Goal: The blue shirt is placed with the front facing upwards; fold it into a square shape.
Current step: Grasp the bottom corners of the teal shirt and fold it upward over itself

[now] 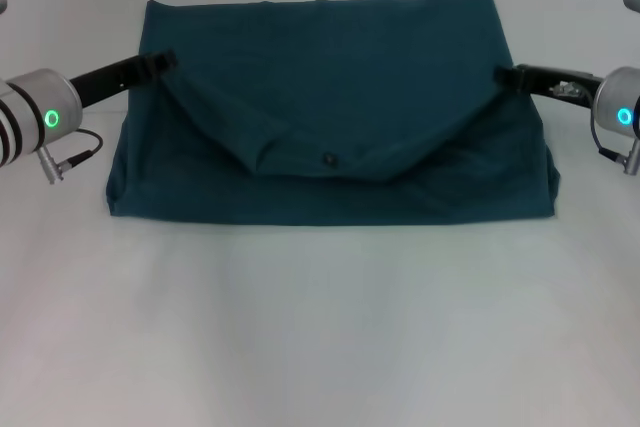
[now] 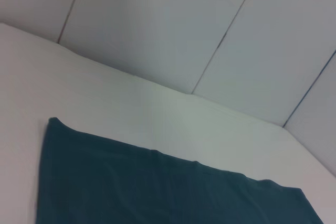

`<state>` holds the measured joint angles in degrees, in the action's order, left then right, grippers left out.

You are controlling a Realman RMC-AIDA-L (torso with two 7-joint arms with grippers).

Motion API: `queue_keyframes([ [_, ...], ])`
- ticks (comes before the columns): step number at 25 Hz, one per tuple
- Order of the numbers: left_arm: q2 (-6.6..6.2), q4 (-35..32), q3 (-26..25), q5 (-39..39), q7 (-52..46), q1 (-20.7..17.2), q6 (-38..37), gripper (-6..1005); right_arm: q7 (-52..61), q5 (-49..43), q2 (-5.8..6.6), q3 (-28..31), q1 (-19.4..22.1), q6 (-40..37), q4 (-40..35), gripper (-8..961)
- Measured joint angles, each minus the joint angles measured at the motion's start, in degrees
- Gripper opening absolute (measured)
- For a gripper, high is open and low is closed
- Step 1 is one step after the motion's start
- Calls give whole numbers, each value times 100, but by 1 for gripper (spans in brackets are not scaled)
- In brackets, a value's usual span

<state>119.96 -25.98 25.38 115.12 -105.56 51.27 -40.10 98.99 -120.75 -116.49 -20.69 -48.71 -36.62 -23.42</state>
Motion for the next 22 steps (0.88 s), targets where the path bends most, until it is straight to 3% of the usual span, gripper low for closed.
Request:
queue_keyframes([
  [4,1,-82,-12,-68,0,-22,40,392,-35,170,23,-26,-20,20,-12,318],
  [9,2,-117,15,-90,0,-59,42,583,-60,267,38,-76,4,-43,-14,563],
  [17,20,-144,22,-114,18,-83,26,846,-160,326,-6,-146,78,-148,-97,576],
  [22,19,-178,105,-107,50,-117,-69,845,-527,780,-129,-146,334,-473,-444,576],
])
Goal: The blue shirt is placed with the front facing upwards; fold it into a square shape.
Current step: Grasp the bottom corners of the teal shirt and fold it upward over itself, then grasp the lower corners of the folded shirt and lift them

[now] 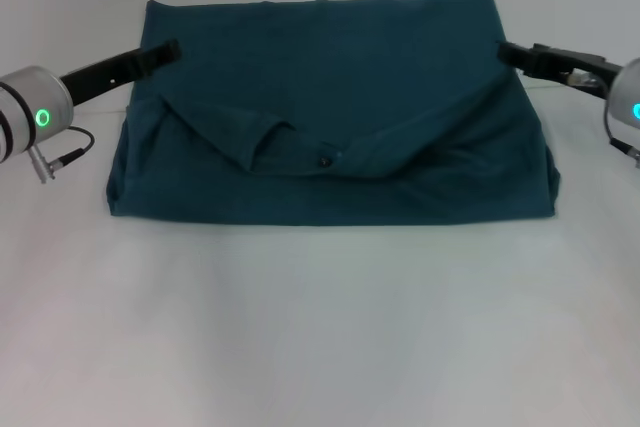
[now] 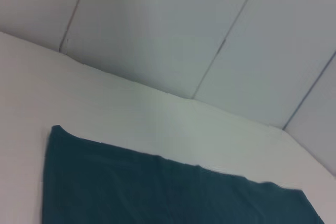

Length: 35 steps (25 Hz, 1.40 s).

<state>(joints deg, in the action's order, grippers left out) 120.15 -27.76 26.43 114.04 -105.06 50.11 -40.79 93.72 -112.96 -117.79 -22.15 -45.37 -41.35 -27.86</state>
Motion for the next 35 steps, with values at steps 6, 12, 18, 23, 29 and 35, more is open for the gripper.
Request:
queue_keyframes([
  [6,0,-376,424,-3,-149,-361,-523,844,-20,322,50,1,539,-631,-145,577],
  [12,1,-817,504,-6,-410,-885,-1122,845,56,296,242,-9,1106,-1365,-164,577],
  [18,6,-893,512,72,-377,-1162,-1330,846,510,93,485,-282,1383,-1883,-175,585],
  [23,22,-957,521,191,-364,-1308,-1398,845,1283,-441,643,-585,1326,-1968,-254,630],
  [29,75,-968,623,455,-358,-1377,-1398,844,2282,-1284,670,-849,1094,-1819,-441,685],
  [35,98,-972,760,474,-347,-1416,-1393,846,2537,-1622,592,-1005,872,-1730,-419,795],
])
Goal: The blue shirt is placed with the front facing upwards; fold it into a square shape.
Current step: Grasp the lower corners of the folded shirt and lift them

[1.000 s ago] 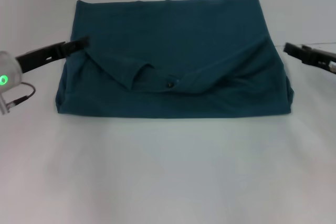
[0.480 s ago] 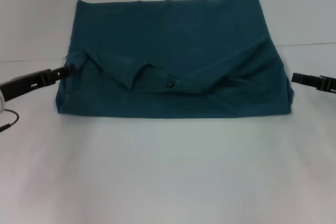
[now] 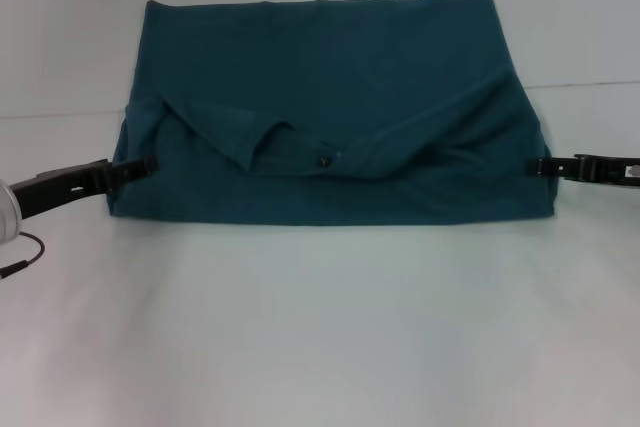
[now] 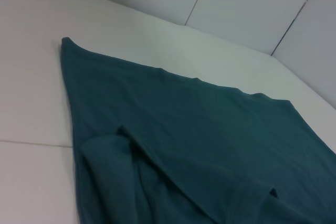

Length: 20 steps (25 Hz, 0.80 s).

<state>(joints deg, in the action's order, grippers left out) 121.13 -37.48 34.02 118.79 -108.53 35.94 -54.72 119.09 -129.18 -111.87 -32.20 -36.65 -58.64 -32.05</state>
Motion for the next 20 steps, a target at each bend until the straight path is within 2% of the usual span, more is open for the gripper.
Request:
queue_keyframes([
  [1,1,-1,0,1,0,-2,-1,846,1,-8,-20,-18,-16,34,8,818],
  [7,2,-5,-1,4,-1,-7,-17,845,3,-16,-167,-173,-54,305,19,806],
  [10,1,-5,-1,4,0,-9,-5,845,4,-16,-192,-178,-13,327,1,805],
  [15,-1,-5,-1,4,-1,-9,1,844,19,-12,-166,-149,26,344,30,803],
  [20,-2,-5,-1,4,-1,-19,5,844,-32,-19,-265,-182,19,529,70,801],
])
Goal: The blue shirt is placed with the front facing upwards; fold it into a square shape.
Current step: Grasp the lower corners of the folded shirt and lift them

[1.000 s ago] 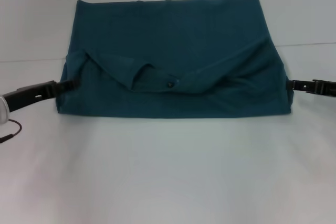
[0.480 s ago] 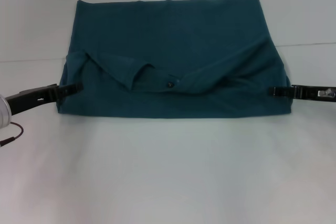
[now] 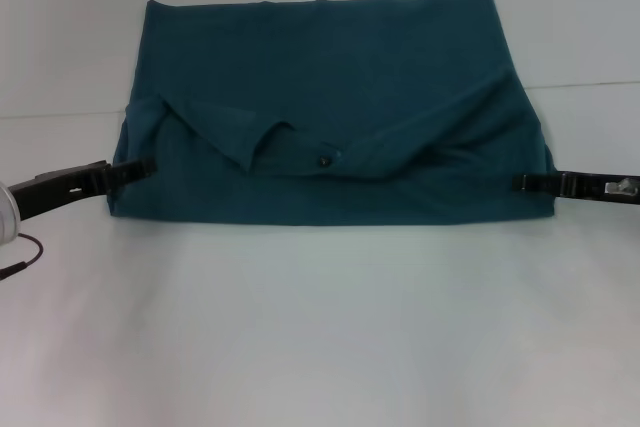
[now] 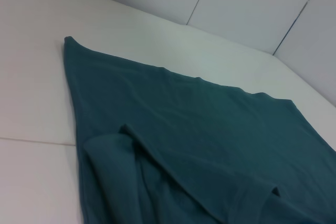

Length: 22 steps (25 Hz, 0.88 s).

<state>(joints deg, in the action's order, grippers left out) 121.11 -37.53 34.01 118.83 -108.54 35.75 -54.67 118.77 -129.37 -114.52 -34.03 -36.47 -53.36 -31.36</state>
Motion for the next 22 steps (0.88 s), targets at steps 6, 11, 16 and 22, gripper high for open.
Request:
queue_keyframes([
  [6,0,0,0,0,2,0,-1,843,-38,-6,-108,-14,-45,107,25,798],
  [11,0,-8,0,0,18,2,10,843,-41,-10,-143,-16,-27,158,34,796],
  [16,0,-17,0,0,52,-1,10,842,-40,10,-174,-16,-12,181,47,795],
  [22,1,-49,0,0,53,-29,-23,841,38,31,-189,45,-13,272,78,708],
])
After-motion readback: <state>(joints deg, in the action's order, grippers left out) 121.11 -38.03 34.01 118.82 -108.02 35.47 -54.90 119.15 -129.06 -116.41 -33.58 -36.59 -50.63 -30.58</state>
